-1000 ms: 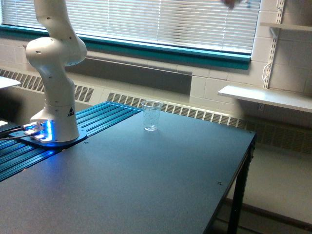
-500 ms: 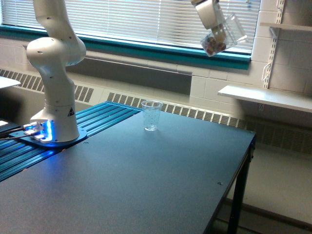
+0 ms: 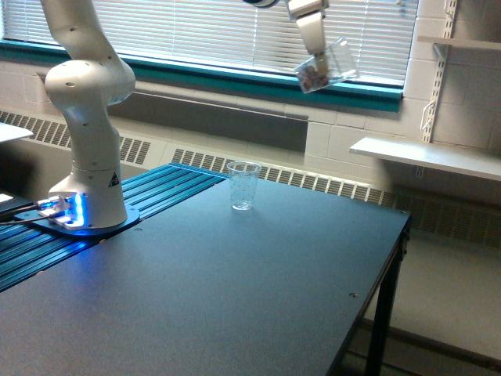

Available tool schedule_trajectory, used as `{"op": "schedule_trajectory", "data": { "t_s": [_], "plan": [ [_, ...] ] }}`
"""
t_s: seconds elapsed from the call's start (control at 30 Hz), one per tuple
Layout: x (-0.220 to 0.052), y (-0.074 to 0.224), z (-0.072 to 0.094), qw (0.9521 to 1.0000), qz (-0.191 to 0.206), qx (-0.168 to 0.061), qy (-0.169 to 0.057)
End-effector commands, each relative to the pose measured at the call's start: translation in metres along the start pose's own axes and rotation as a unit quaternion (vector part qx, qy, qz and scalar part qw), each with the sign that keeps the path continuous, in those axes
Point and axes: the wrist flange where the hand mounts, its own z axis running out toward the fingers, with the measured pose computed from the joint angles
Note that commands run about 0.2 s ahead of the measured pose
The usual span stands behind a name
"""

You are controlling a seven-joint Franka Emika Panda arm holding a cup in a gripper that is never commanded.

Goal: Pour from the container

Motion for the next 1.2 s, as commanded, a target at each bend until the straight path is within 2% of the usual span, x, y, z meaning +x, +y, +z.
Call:
{"op": "schedule_trajectory", "data": {
  "t_s": [0.03,0.3,0.57,0.8,1.1,1.2],
  "plan": [
    [-0.052,-0.005,-0.004,0.9995,-0.019,-0.005,-0.025],
    [-0.096,-0.008,-0.014,0.9990,-0.022,0.004,-0.040],
    [-0.123,-0.010,-0.020,0.9981,0.014,0.007,-0.059],
    [-0.146,-0.017,-0.018,0.9973,0.027,0.006,-0.068],
    [-0.186,-0.025,-0.017,0.9940,0.048,0.010,-0.097],
    [-0.198,-0.026,-0.018,0.9928,0.058,0.019,-0.104]
  ]
}}
